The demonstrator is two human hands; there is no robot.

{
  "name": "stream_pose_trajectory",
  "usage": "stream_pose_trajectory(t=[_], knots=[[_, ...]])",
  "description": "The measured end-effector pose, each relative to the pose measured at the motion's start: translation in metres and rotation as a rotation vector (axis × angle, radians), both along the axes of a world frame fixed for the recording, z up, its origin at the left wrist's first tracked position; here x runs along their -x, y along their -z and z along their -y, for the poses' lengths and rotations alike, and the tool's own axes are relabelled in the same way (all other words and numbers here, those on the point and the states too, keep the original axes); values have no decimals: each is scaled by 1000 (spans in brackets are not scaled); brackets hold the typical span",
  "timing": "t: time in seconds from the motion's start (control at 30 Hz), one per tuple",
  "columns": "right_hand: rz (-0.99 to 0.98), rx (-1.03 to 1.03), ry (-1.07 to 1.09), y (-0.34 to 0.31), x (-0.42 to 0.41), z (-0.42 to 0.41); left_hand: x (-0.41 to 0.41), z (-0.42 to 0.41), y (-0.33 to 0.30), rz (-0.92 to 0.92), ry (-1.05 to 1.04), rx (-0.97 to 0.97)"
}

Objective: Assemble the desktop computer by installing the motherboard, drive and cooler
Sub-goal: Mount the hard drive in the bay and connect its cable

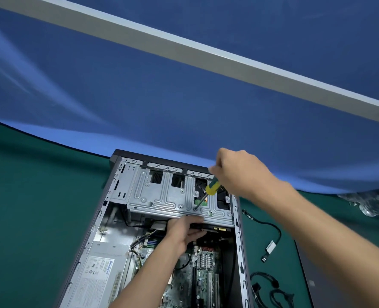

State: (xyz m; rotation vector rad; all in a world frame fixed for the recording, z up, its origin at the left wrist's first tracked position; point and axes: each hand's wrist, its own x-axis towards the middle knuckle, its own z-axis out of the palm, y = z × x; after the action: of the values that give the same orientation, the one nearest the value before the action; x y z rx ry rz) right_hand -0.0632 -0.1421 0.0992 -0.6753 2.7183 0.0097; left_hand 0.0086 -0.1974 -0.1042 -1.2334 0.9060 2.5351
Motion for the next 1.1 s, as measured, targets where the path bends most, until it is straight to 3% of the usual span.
stream_pose_trajectory(t=[0.07,0.17,0.3,0.4,0.5,0.63,0.77,0.87,1.0,1.1], knots=[[-97,-31,10,0,-2,1,0,0,0,-5,4,-3],[92,34,14,-2,-4,2,-1,0,0,3,21,0],[-74,-55,24,1,-2,2,0,-1,1,-3,13,2],[127,-3,29,-3,0,2,0,0,0,6,14,-8],[-69,-60,10,1,-2,-1,1,0,3,5,17,-3],[162,43,11,-3,-1,1,0,0,2,5,26,-4],[-104,-21,46,4,1,1,1,0,5,-7,18,8],[134,9,64,-2,6,0,0,0,4,-13,16,4],[-20,-20,64,1,7,-4,2,0,7,-7,10,9],[178,58,76,-2,6,-2,1,1,7,-15,22,-3]])
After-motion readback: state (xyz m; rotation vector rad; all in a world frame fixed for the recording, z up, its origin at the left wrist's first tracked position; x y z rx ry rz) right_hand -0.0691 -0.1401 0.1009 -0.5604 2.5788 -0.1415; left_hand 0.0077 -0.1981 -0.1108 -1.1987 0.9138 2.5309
